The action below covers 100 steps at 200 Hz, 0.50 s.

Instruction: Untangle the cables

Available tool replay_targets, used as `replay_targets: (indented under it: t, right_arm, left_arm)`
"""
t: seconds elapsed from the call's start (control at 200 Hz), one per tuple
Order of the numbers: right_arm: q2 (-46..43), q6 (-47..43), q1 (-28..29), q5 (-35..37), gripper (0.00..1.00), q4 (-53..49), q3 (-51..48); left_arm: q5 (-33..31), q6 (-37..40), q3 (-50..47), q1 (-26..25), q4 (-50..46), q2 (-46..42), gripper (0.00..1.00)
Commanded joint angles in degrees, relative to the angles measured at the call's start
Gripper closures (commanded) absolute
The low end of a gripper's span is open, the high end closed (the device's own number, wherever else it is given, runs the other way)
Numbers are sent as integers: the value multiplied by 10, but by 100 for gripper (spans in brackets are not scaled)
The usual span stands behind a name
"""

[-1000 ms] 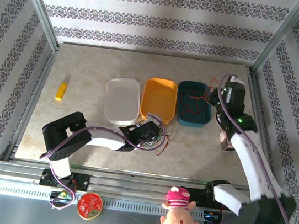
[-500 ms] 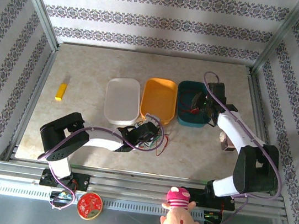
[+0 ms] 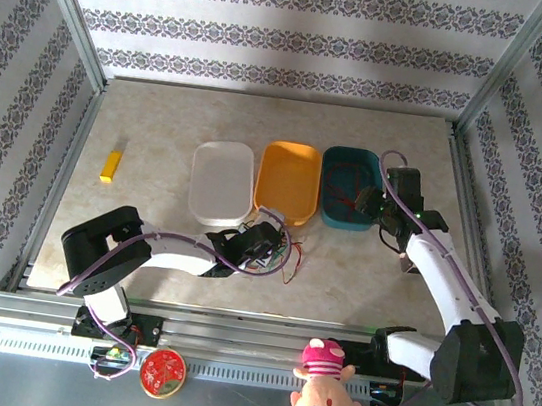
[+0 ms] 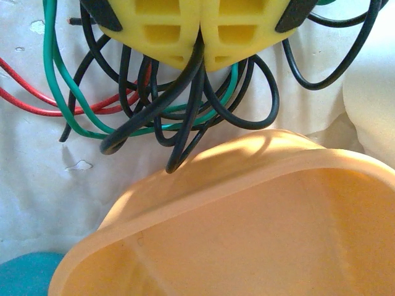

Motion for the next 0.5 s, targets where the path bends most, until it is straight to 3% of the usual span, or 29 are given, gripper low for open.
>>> replay_targets:
  t: [0.0, 0.105, 0.335, 0.495]
  right_arm:
    - [-3, -21, 3, -27, 45, -34, -12]
    - [7, -30, 20, -66, 46, -46, -4]
    - [26, -69, 186, -141, 47, -60, -27]
    - [81, -63, 251, -157, 48, -38, -49]
  left_arm:
    - [-14, -3, -7, -6, 24, -12, 100]
    - [-13, -6, -7, -6, 24, -13, 100]
    - [-24, -13, -17, -6, 28, -20, 100]
    - [-24, -14, -18, -6, 31, -19, 100]
